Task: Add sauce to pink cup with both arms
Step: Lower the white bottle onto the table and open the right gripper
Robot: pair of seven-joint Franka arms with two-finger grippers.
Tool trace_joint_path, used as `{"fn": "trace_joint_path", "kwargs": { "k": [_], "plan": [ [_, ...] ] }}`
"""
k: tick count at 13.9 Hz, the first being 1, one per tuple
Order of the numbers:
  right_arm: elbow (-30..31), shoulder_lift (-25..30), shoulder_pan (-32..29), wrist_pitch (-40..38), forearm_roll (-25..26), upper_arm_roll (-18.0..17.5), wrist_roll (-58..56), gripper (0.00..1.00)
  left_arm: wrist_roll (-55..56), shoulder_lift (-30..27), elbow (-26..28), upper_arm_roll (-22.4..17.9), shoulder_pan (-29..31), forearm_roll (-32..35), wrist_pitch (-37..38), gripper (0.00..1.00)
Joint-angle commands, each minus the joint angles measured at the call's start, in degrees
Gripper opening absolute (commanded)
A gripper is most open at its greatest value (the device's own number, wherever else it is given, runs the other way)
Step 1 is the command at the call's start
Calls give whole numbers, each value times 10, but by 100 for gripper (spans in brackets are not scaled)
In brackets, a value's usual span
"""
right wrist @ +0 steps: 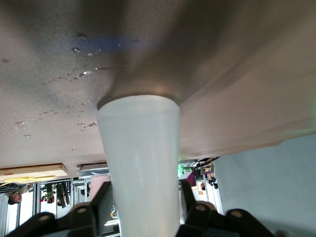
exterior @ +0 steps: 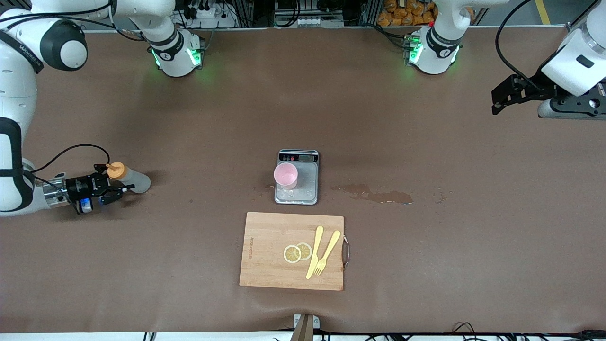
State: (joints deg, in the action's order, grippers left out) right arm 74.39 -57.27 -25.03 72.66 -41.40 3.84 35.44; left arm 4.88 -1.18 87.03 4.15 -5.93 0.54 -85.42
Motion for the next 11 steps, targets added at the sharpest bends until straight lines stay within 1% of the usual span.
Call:
{"fn": "trace_joint_path", "kwargs": {
  "k": [1,4,7,9,11],
  "plan": [
    [-15,1,-7,-13,-2,-7,5,100,7,4,-8,2,2,2,9,100],
    [-43,11,-10,-13,39,-7,4,100,7,4,-8,3,1,2,9,100],
    [-64,22,-13,-19,52,-4,6,100,7,4,-8,3,0,2,9,100],
    [-81,26,-12,-28,78,3,6,100,7,4,-7,3,1,2,9,100],
    [-96,41,-8,-48,88,4,22,100,7,4,-7,3,1,2,9,100]
  ]
}}
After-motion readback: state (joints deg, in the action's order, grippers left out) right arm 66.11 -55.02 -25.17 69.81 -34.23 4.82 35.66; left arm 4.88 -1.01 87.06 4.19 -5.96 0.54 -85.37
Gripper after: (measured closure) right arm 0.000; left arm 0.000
